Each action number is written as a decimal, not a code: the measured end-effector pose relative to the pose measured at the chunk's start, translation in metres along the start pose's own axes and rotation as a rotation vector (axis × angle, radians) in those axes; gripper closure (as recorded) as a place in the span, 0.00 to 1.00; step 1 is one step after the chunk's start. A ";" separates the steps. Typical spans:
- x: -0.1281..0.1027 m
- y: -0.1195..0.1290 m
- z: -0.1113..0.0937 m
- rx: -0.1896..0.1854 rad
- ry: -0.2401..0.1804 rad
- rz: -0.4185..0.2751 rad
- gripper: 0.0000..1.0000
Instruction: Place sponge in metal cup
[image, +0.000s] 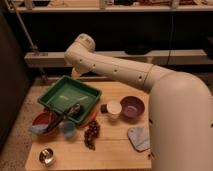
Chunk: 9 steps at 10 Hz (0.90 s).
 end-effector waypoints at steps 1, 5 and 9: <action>0.000 0.000 0.000 0.000 0.000 0.000 0.20; 0.000 -0.003 0.001 0.009 -0.028 -0.026 0.20; -0.009 -0.069 -0.003 0.059 -0.173 -0.232 0.20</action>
